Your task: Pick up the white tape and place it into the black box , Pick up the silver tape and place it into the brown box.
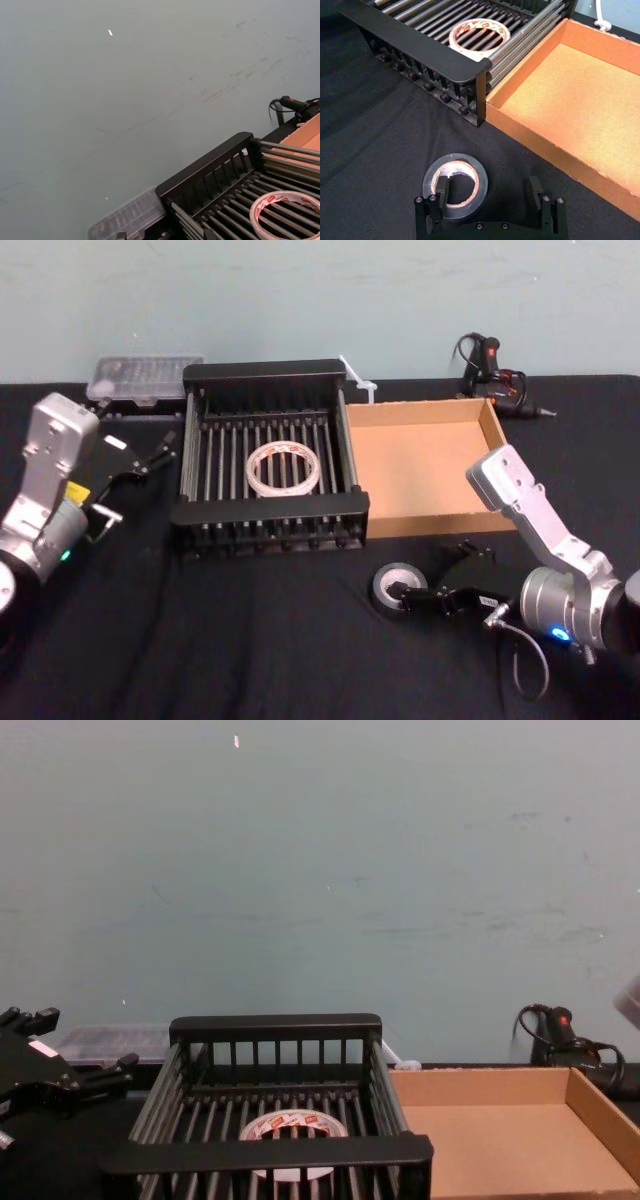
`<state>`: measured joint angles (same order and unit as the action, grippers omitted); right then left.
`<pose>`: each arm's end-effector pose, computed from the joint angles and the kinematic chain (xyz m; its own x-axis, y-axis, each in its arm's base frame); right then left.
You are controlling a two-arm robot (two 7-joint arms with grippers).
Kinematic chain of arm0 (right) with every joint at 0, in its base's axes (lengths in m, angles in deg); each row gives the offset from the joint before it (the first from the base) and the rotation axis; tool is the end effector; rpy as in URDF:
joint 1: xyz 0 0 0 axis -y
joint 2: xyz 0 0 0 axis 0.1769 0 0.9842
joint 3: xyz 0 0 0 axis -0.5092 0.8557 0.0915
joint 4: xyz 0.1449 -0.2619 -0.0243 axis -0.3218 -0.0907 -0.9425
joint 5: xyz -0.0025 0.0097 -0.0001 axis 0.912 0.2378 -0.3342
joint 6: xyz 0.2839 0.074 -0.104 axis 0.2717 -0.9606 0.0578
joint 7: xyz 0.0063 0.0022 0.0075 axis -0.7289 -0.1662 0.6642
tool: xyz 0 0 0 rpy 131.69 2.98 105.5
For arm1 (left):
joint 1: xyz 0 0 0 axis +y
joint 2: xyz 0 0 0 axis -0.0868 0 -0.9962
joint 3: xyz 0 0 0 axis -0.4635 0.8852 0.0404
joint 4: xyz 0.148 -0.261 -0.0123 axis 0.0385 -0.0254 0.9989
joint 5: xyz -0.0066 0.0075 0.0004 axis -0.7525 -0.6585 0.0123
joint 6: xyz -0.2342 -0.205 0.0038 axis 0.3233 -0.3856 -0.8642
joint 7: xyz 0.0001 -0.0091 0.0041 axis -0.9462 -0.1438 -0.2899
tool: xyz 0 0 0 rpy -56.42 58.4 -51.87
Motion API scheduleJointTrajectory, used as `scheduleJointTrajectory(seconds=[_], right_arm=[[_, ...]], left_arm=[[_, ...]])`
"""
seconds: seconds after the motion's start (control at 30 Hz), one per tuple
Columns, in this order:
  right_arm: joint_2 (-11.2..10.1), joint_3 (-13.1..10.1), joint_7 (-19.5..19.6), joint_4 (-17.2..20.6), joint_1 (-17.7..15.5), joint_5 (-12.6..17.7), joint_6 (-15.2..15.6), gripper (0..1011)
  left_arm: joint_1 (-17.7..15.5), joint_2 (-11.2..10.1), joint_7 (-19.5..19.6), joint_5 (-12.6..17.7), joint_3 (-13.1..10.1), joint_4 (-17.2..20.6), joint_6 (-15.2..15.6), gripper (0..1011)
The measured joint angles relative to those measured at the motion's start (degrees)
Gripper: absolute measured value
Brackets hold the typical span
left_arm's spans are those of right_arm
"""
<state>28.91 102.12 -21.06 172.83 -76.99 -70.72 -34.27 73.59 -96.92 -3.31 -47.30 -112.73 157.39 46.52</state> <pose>0.3165 -0.0216 -0.2735 0.6670 -0.7450 0.0060 0.6108 0.5421 -0.5772 0.3621 0.0878 -0.3109 0.2922 0.8803 0.3737 -0.9553 0.2873 0.0702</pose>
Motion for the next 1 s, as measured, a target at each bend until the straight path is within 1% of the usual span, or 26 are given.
scheduleJointTrajectory(seconds=[0.3,0.57,0.9,1.0], right_arm=[[0.57,0.49,-0.09,-1.13,0.85,-0.64,0.28,1002],[1.20,0.40,-0.36,-2.31,1.60,-0.78,0.66,1002],[1.13,0.39,-0.30,-2.22,1.52,-0.75,0.61,1003],[1.11,0.39,-0.29,-2.17,1.50,-0.75,0.59,934]], left_arm=[[0.00,0.00,0.00,0.00,0.00,0.00,0.00,1001],[0.00,0.00,0.00,0.00,0.00,0.00,0.00,1001],[0.00,0.00,0.00,0.00,0.00,0.00,0.00,1001],[0.00,0.00,0.00,0.00,0.00,0.00,0.00,1001]])
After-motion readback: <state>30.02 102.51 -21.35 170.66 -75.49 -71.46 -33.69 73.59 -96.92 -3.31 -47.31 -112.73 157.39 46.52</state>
